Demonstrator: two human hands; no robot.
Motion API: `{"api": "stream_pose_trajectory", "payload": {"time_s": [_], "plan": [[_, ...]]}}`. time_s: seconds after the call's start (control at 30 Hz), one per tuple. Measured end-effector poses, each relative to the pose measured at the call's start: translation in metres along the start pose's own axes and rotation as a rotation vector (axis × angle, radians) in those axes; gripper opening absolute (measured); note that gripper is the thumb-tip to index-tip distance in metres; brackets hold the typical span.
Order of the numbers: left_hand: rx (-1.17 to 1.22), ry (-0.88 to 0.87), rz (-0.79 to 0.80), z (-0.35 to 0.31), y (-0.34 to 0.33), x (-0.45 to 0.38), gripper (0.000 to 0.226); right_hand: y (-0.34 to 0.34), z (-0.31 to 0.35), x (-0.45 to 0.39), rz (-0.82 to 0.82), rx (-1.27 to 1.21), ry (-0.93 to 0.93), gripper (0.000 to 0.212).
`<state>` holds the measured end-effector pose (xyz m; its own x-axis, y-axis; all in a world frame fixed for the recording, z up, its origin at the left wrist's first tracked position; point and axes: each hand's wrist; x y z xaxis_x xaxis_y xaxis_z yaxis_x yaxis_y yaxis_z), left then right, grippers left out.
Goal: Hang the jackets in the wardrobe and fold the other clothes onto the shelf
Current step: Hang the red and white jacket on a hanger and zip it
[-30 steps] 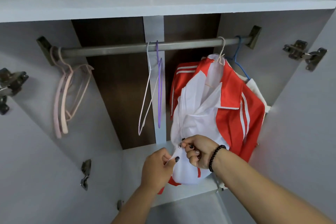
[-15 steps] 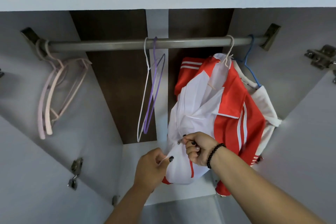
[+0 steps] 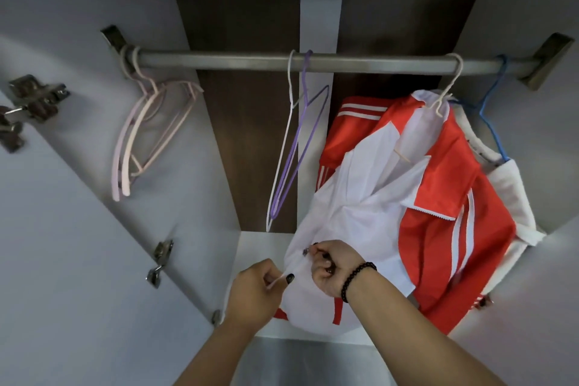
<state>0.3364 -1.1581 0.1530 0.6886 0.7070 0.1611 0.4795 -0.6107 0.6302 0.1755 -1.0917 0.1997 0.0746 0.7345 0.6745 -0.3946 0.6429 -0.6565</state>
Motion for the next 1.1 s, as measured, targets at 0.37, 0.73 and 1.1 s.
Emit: {"api": "stream_pose_trajectory", "payload": {"time_s": [0.37, 0.73, 1.1], "plan": [[0.090, -0.142, 0.058, 0.012, -0.004, 0.025, 0.039, 0.001, -0.073, 0.034, 0.003, 0.163, -0.055, 0.031], [0.032, -0.297, 0.235, 0.056, 0.013, 0.082, 0.023, -0.004, -0.168, 0.068, -0.038, 0.092, -0.008, 0.031], [0.017, -0.105, 0.217, 0.089, 0.029, 0.128, 0.027, -0.030, -0.119, 0.114, -0.047, 0.045, 0.288, 0.024]]}}
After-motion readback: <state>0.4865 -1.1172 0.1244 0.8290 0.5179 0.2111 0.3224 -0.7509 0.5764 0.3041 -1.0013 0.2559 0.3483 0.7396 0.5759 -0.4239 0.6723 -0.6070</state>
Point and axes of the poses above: each hand's wrist, its own x-axis away from the middle knuckle, its own y-axis out of the back of the hand, z = x × y, and after that the axes turned 13 degrees about z, right-handed
